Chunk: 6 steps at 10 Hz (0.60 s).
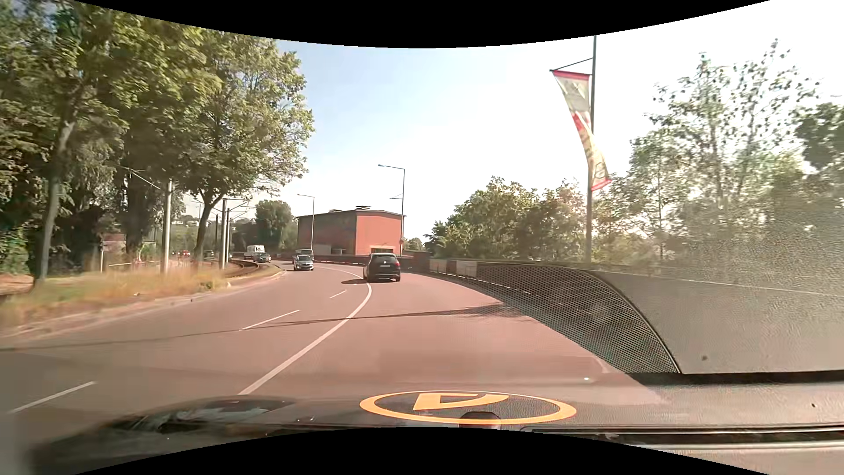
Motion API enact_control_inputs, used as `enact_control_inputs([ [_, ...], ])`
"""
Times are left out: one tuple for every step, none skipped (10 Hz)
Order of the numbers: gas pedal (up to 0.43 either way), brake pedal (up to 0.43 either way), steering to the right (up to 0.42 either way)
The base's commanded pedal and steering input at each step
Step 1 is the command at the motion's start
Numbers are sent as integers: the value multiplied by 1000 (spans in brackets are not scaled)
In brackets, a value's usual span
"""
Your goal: Follow the waypoints while adhering to traffic rules and regulations
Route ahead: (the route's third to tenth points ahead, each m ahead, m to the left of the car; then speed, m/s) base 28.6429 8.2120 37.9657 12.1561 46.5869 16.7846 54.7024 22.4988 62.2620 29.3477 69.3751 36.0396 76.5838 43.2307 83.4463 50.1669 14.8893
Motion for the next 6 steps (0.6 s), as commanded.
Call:
enact_control_inputs([
  [87, 0, -38],
  [87, 0, -46],
  [87, 0, -54],
  [87, 0, -57],
  [87, 0, -60],
  [87, 0, -60],
])
